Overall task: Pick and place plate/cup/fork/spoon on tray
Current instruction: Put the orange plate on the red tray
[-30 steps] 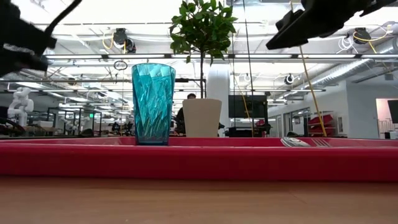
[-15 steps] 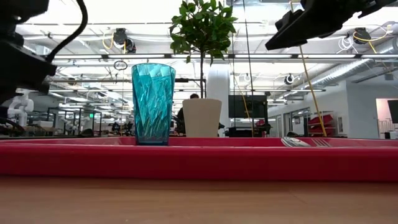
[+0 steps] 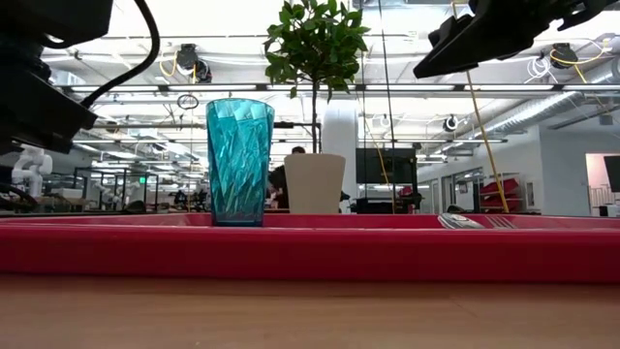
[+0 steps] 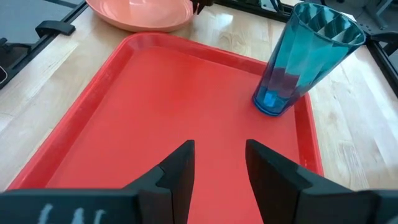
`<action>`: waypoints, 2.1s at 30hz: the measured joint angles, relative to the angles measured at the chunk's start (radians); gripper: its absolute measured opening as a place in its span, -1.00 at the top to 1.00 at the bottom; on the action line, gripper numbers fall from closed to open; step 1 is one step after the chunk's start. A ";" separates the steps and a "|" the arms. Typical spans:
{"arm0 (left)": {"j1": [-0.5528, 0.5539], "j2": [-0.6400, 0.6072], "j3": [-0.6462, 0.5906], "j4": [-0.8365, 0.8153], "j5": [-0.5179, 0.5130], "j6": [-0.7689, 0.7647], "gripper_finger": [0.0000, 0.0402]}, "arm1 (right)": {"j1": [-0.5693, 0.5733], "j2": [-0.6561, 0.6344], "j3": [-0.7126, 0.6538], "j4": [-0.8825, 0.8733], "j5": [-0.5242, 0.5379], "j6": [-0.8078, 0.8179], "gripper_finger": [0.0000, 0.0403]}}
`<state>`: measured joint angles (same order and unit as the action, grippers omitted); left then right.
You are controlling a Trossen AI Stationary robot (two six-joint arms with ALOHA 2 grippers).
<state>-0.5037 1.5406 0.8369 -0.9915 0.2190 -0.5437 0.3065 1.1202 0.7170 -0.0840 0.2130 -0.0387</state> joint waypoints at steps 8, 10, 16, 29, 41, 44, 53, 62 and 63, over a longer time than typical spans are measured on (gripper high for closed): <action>0.000 -0.041 0.000 -0.012 0.081 0.001 0.97 | 0.000 0.000 0.000 -0.003 0.001 -0.011 0.34; 0.003 -0.070 0.000 -0.023 0.086 -0.002 0.98 | 0.000 0.000 0.000 -0.003 0.001 -0.011 0.34; 0.018 -0.163 0.000 -0.077 0.093 -0.040 0.98 | 0.000 0.000 0.000 -0.002 0.002 -0.012 0.33; 0.153 -0.281 0.040 -0.041 0.086 -0.134 0.98 | 0.000 0.000 0.000 -0.002 0.003 -0.037 0.33; 0.280 -0.274 0.040 0.207 0.096 -0.502 0.98 | 0.000 0.000 -0.099 0.072 0.002 -0.073 0.33; 0.286 -0.268 0.040 0.209 0.102 -0.582 0.98 | 0.000 0.001 -0.124 0.071 0.062 -0.123 0.33; 0.284 -0.254 0.040 0.263 0.031 -0.781 0.98 | -0.011 0.000 -0.126 0.122 0.153 -0.168 0.33; 0.284 -0.129 0.040 0.465 0.002 -0.880 0.98 | -0.011 0.000 -0.126 0.126 0.150 -0.193 0.33; 0.284 -0.114 0.040 0.487 0.000 -0.888 0.98 | -0.011 0.000 -0.126 0.124 0.148 -0.186 0.33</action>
<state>-0.2199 1.4264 0.8764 -0.5048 0.2187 -1.4315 0.2958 1.1198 0.5911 0.0400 0.3608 -0.2245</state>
